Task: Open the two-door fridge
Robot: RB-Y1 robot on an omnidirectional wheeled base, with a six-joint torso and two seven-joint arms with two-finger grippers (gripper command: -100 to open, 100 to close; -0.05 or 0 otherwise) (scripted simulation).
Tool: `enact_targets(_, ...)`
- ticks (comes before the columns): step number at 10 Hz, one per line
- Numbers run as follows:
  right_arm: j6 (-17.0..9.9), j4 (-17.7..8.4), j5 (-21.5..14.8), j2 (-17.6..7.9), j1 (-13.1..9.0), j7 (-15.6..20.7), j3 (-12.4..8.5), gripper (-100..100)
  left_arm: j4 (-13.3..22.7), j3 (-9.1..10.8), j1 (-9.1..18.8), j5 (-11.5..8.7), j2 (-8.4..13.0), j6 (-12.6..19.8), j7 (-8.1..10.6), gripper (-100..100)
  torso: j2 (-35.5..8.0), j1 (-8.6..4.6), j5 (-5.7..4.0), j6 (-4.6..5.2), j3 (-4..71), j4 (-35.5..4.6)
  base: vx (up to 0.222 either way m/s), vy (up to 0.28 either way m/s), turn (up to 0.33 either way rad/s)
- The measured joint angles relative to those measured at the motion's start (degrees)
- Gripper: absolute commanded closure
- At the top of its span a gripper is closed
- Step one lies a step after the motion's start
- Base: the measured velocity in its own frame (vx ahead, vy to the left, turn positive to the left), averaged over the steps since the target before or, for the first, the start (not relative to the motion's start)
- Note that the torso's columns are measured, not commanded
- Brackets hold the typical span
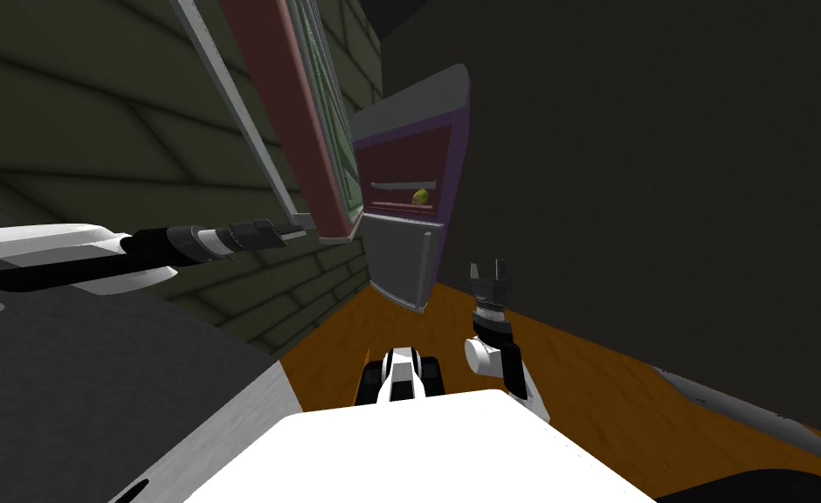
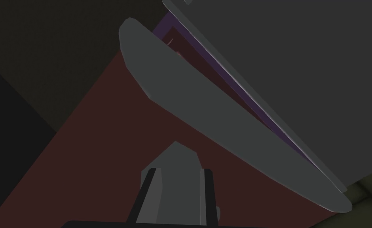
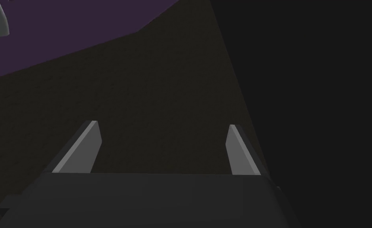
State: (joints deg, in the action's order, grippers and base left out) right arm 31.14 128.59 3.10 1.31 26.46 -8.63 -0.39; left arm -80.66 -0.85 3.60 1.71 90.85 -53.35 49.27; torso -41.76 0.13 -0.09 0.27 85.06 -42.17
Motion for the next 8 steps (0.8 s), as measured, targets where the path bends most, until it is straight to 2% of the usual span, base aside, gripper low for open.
enact_targets(2, 0.0, 0.0, 0.0, 0.0, 0.01, 0.0, 0.0, 0, -1.14, 0.68, -0.57, -0.37, 0.2, -1.24, -0.06, 100, -0.12, -0.05, 0.02, -0.2, -0.17, -0.07, 0.012, 0.28, -0.007)
enact_targets(4, 0.0, 0.0, 0.0, 0.03, 0.01, 0.0, 0.02, 0, -1.67, 1.16, -0.85, -0.61, 0.34, -1.94, -0.09, 100, -0.09, -0.63, -0.04, -0.16, -0.17, 0.09, 0.011, 0.13, -0.005)
enact_targets(6, 0.0, 0.0, 0.0, 0.01, 0.01, 0.0, 0.01, 0, -2.09, 0.57, -0.65, -0.49, 0.19, -3.45, -0.02, 100, -0.06, 0.09, 0.06, -0.1, -0.1, -0.05, 0.027, 0.233, -0.035)
enact_targets(8, 0.0, 0.0, 0.0, 0.01, 0.02, 0.0, 0.01, 0, -3.1, 0.72, -0.82, -0.69, 0.26, -4.42, -0.04, 100, 0.03, -0.09, 0.01, -0.06, -0.03, -0.01, 0.046, 0.239, -0.027)
